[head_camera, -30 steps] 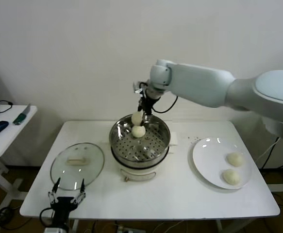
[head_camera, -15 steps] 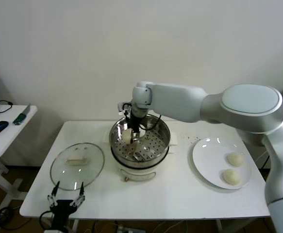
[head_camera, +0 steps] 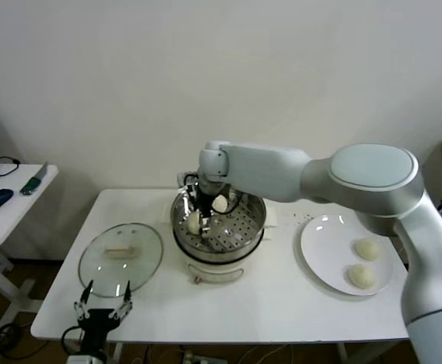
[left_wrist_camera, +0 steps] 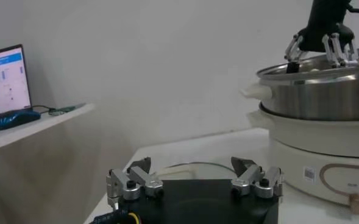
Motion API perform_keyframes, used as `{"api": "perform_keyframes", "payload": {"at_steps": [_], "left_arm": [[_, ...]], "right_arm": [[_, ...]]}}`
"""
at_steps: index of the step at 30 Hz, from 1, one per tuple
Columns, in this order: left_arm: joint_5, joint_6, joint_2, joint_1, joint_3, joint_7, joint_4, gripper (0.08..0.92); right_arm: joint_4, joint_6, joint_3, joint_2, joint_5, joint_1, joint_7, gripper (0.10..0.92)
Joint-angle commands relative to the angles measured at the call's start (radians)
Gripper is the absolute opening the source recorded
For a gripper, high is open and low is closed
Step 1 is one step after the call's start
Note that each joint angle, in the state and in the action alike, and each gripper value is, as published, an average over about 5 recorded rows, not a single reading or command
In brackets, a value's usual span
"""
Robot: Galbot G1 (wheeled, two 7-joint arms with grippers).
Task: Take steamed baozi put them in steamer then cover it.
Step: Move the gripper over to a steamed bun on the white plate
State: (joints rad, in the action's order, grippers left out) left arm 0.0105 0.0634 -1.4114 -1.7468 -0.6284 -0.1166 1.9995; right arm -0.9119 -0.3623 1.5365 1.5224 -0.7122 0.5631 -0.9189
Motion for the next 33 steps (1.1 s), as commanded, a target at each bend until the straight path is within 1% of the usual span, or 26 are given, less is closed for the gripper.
{"api": "perform_keyframes", "payload": {"at_steps": [1,8,12,18,26,29,33], "left_arm": [[0.019,-0.010,0.003,0.001,-0.001,0.002,0.005,0.823],[0.017,-0.007,-0.002,-0.007,0.003,0.003,0.003,0.823],[0.020,-0.006,-0.001,-0.007,-0.004,0.002,-0.001,0.823],[0.020,-0.027,-0.002,0.008,-0.021,0.003,-0.003,0.823],[0.016,-0.032,0.009,0.008,-0.028,0.006,-0.006,0.823],[0.015,-0.034,0.008,0.009,-0.031,0.007,-0.005,0.823],[0.005,-0.035,0.004,0.001,-0.036,0.006,-0.002,0.823]], "right_arm": [[-0.019,0.011,-0.006,-0.020,0.007,0.035,-0.031,0.823],[-0.078,0.084,0.027,-0.139,0.020,0.188,-0.132,0.823],[-0.142,0.115,0.029,-0.259,0.047,0.244,-0.168,0.823],[-0.302,0.131,-0.038,-0.550,0.155,0.245,-0.170,0.823],[-0.480,0.150,-0.003,-0.855,0.341,0.193,-0.182,0.823],[-0.502,0.157,-0.034,-0.933,0.422,0.114,-0.185,0.823],[-0.467,0.181,-0.122,-1.006,0.533,-0.053,-0.193,0.823]]}}
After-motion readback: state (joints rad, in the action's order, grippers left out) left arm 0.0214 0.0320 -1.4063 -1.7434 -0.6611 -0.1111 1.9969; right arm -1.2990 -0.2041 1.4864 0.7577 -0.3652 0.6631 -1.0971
